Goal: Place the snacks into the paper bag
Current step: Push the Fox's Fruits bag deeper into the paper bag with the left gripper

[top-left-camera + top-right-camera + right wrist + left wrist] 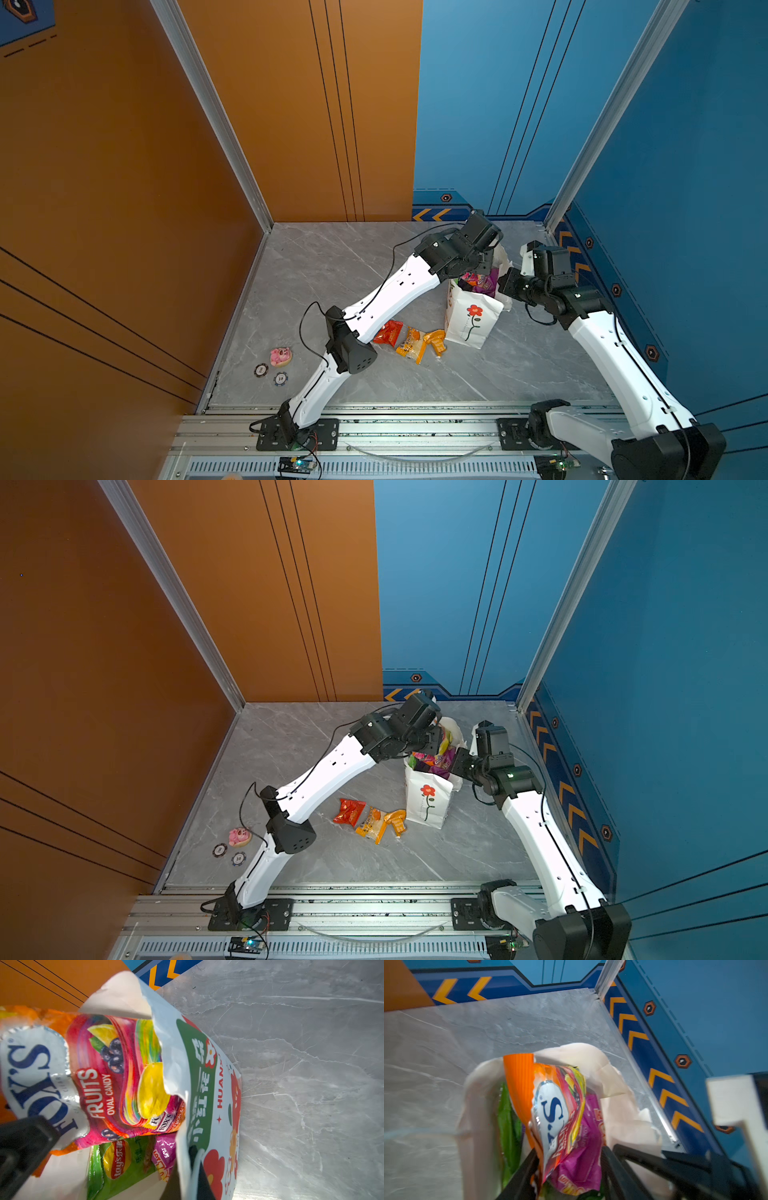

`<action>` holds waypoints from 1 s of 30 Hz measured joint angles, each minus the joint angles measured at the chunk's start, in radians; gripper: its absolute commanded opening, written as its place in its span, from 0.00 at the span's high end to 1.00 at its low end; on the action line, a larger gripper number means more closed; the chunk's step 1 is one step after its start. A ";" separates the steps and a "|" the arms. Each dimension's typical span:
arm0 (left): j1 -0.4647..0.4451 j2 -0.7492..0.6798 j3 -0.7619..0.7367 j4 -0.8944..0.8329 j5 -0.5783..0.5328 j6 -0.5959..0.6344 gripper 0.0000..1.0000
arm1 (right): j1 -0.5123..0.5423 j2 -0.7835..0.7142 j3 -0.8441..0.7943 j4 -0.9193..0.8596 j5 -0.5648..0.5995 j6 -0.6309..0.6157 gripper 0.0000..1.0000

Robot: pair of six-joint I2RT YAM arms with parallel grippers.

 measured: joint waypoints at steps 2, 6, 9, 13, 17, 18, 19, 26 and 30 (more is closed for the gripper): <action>-0.001 -0.038 -0.040 0.000 -0.064 0.014 0.49 | 0.000 0.000 0.000 0.000 0.000 0.000 0.92; -0.002 -0.087 -0.055 0.000 -0.153 0.045 0.48 | 0.000 0.000 0.000 0.000 0.000 0.000 0.92; -0.007 -0.108 -0.055 0.000 -0.183 0.071 0.49 | 0.000 0.000 0.000 0.000 0.000 0.000 0.92; -0.021 -0.114 -0.055 0.000 -0.185 0.106 0.52 | 0.000 0.000 0.000 0.000 0.000 0.000 0.92; -0.028 -0.114 -0.055 0.000 -0.166 0.130 0.52 | 0.000 0.000 0.000 0.000 0.000 0.000 0.92; -0.028 -0.114 -0.055 0.000 -0.154 0.135 0.53 | 0.000 0.000 0.000 0.000 0.000 0.000 0.92; -0.028 -0.114 -0.055 0.000 -0.145 0.138 0.54 | 0.000 0.000 0.000 0.000 0.000 0.000 0.92; -0.025 -0.101 -0.048 0.000 -0.125 0.161 0.50 | 0.007 0.000 0.000 0.000 0.000 0.000 0.92; -0.014 -0.061 -0.048 0.000 -0.123 0.160 0.50 | 0.008 0.000 0.000 0.000 0.001 0.000 0.92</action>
